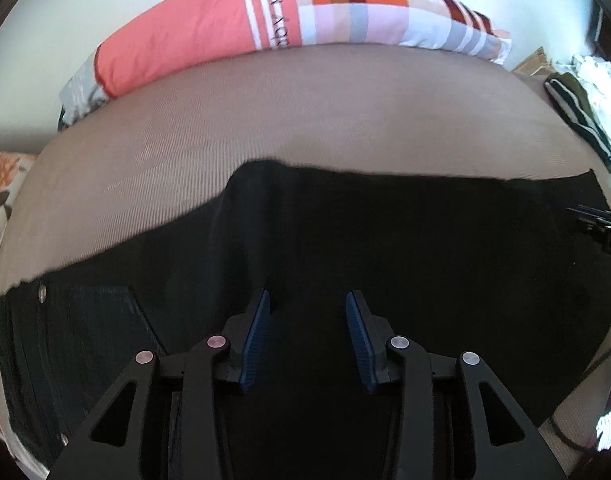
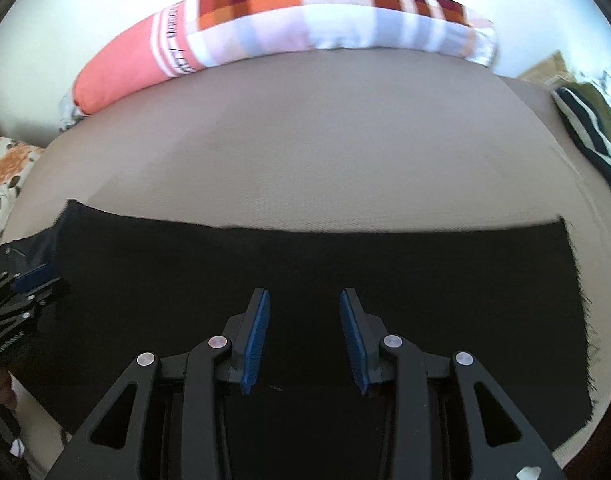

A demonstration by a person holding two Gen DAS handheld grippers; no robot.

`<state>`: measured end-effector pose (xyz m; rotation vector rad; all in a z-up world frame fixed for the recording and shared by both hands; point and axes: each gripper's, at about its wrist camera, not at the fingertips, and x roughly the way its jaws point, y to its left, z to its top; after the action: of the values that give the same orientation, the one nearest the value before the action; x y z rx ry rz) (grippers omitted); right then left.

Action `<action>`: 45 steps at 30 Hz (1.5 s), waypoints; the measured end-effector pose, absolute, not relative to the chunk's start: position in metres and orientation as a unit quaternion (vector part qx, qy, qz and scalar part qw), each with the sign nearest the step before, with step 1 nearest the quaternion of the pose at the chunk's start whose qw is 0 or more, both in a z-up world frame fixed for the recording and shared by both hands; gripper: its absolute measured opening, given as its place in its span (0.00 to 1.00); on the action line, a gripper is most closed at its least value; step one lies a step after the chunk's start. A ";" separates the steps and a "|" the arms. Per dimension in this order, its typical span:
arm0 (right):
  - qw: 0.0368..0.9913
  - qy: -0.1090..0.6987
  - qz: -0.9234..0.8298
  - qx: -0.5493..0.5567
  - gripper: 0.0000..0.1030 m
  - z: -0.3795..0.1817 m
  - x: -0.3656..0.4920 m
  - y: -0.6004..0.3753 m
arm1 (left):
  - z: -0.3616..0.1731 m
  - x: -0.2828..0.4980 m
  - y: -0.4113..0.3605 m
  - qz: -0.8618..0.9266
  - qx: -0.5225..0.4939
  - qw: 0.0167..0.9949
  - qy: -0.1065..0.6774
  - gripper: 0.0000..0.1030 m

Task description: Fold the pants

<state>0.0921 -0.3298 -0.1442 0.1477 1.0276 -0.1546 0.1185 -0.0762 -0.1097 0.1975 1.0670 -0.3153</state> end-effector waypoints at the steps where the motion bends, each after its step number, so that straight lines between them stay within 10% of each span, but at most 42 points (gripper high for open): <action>1: 0.864 0.492 -0.079 0.072 0.33 -0.146 0.088 -0.337 | -0.111 0.116 -0.076 -0.148 0.091 0.844 0.507 0.42; 16: 0.857 0.494 -0.126 0.078 0.35 -0.149 0.037 -0.426 | -0.115 0.100 -0.066 -0.108 0.059 0.851 0.511 0.65; 45: 0.779 0.496 0.098 0.371 0.35 -0.179 0.015 -0.618 | -0.116 0.100 -0.066 -0.103 0.037 0.844 0.525 0.76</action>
<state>0.0147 -0.6178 -0.1793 0.8031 1.0722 0.2120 0.1004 -0.0656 -0.1156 0.0787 1.1090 -0.2167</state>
